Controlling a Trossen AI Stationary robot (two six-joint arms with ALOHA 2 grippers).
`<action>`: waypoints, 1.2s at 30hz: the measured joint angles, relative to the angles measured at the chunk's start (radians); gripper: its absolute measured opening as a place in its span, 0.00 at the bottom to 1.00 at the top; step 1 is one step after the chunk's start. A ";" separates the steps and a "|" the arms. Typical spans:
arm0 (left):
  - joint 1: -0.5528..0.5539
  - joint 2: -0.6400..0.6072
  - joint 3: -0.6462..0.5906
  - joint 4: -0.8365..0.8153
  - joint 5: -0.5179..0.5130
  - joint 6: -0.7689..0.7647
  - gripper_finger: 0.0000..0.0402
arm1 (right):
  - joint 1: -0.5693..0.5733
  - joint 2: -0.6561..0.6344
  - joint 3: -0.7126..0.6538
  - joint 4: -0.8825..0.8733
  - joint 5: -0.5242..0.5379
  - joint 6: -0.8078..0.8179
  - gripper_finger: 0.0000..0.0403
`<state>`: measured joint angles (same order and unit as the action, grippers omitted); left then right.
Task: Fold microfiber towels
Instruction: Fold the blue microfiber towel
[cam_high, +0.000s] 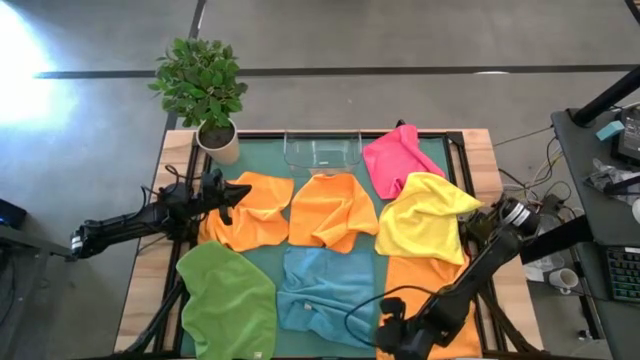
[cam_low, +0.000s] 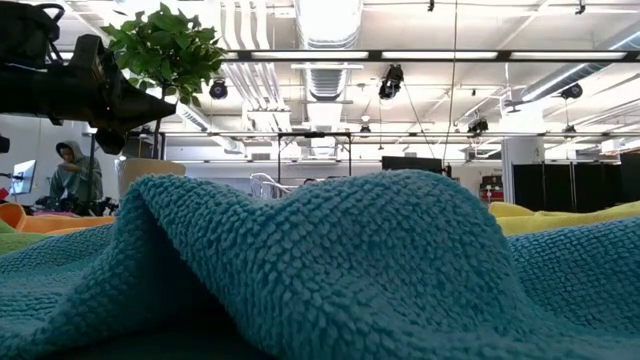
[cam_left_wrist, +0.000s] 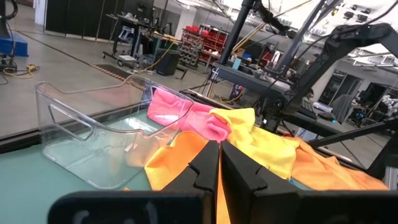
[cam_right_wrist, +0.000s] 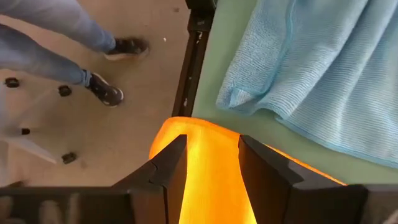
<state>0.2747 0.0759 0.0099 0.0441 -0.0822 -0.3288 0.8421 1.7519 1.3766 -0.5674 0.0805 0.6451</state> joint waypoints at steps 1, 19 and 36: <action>0.000 0.000 0.000 0.000 0.000 0.000 0.00 | -0.001 0.014 0.000 0.017 0.001 0.009 0.33; 0.000 0.000 0.000 0.000 0.000 0.000 0.00 | -0.027 0.132 0.000 0.162 0.069 0.121 0.33; 0.000 0.002 0.000 0.000 0.000 0.000 0.00 | -0.038 0.205 0.001 0.160 0.087 0.177 0.33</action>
<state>0.2745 0.0780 0.0101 0.0437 -0.0822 -0.3286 0.8041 1.9566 1.3773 -0.4072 0.1672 0.8217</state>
